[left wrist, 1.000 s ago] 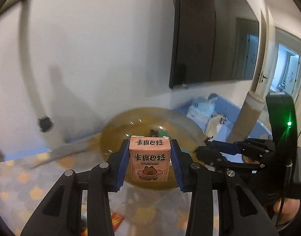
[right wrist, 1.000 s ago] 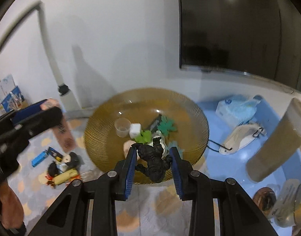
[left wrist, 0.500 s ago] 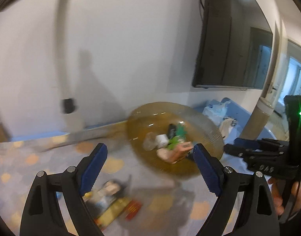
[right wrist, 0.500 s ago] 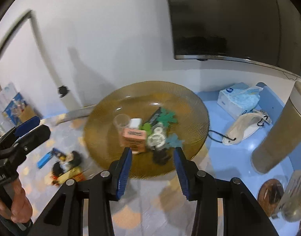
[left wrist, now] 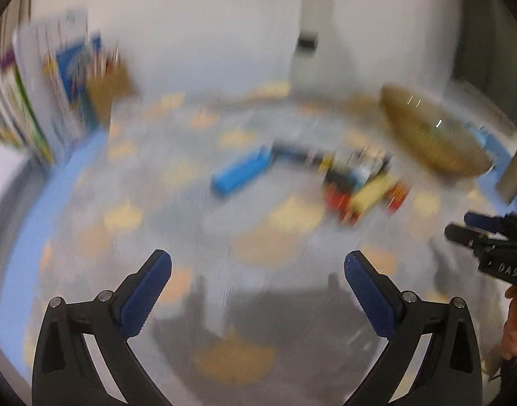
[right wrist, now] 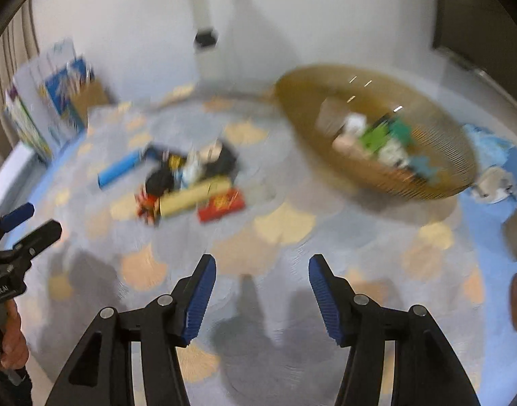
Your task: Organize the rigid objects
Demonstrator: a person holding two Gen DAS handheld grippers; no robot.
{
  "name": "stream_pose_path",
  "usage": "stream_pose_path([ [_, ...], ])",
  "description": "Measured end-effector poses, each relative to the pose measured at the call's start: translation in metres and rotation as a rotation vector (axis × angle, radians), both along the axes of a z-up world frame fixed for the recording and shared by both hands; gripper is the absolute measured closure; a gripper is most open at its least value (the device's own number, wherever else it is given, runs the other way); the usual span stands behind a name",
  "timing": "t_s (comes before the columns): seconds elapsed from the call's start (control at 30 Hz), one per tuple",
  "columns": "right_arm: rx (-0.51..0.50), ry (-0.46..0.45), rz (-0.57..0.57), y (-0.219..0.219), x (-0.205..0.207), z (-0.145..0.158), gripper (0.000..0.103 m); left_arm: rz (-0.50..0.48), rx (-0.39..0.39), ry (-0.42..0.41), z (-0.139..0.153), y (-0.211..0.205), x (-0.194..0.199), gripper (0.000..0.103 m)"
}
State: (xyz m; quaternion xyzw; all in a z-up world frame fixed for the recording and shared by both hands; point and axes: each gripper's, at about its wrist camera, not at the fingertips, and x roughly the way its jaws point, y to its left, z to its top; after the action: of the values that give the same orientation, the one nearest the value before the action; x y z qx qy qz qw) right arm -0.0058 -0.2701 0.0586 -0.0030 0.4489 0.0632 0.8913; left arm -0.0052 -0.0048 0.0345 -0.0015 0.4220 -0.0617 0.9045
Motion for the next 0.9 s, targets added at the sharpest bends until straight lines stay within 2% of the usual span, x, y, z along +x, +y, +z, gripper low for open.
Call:
stream_pose_path([
  [0.03,-0.01,-0.001,0.013,0.005,0.001,-0.008,0.047,0.008,-0.018,0.054,-0.014,0.004,0.003,0.001],
  [0.1,-0.016,0.0,0.023,0.007,0.003,-0.019,0.047,0.015,-0.042,0.088,-0.028,0.006,0.005,0.001],
  [0.27,-0.032,0.022,-0.004,0.0,0.012,-0.03,0.047,0.045,-0.013,0.092,-0.039,0.007,0.008,0.001],
  [0.33,-0.037,0.022,-0.006,-0.001,0.013,-0.031,0.045,0.053,0.043,0.093,-0.042,0.004,0.01,0.0],
  [0.4,-0.061,0.019,0.003,0.001,0.015,-0.031,0.043,0.049,0.039,0.094,-0.042,0.004,0.012,0.0],
  [0.47,-0.094,0.006,-0.011,0.003,0.017,-0.032,0.028,0.047,0.04,0.09,-0.04,0.007,0.014,0.0],
  [0.5,-0.117,0.002,-0.031,0.003,0.018,-0.033,0.011,0.038,0.041,0.084,-0.041,0.009,0.017,0.0],
  [0.53,-0.133,0.001,-0.048,0.004,0.02,-0.035,0.001,0.029,0.038,0.08,-0.041,0.01,0.017,0.0],
  [0.6,-0.121,0.024,-0.068,0.0,0.024,-0.036,0.0,0.019,0.028,0.061,-0.042,0.012,0.016,0.0],
  [0.67,-0.066,0.043,-0.073,-0.007,0.025,-0.039,0.0,0.019,0.033,0.061,-0.041,0.011,0.018,0.0],
  [0.9,-0.061,0.003,-0.069,-0.012,0.022,-0.04,0.0,0.019,0.034,0.06,-0.04,0.014,0.017,0.0],
])
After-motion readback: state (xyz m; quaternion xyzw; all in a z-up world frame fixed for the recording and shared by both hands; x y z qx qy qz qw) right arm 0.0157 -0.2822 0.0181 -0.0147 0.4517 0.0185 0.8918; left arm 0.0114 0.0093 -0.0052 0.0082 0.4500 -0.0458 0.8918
